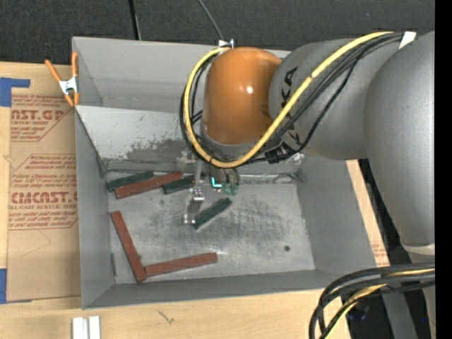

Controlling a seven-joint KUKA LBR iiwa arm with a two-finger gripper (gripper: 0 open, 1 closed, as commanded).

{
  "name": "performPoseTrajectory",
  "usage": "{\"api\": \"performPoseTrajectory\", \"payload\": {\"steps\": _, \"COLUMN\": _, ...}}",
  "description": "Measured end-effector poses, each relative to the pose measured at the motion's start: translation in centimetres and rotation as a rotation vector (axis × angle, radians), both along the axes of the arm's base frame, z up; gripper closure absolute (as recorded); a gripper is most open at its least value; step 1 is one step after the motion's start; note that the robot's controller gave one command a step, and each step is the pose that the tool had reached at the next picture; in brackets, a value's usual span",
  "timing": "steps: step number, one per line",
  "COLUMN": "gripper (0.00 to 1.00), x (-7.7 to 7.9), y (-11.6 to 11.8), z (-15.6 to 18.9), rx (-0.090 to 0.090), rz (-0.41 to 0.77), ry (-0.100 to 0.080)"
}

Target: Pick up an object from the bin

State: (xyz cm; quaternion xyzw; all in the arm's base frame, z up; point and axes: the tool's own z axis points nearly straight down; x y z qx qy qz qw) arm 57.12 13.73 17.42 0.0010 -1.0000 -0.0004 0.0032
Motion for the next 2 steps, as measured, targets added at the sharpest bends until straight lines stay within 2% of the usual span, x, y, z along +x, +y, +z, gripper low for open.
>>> {"api": "performPoseTrajectory", "payload": {"steps": 1, "gripper": 0.00, "x": 0.2, "y": -0.1, "z": 0.5, "rx": 0.001, "rz": -0.002, "ry": -0.008}}
{"api": "performPoseTrajectory", "payload": {"steps": 2, "gripper": 0.00, "x": -0.4, "y": -2.4, "z": -3.6, "rx": 0.001, "rz": 0.109, "ry": -0.012}}
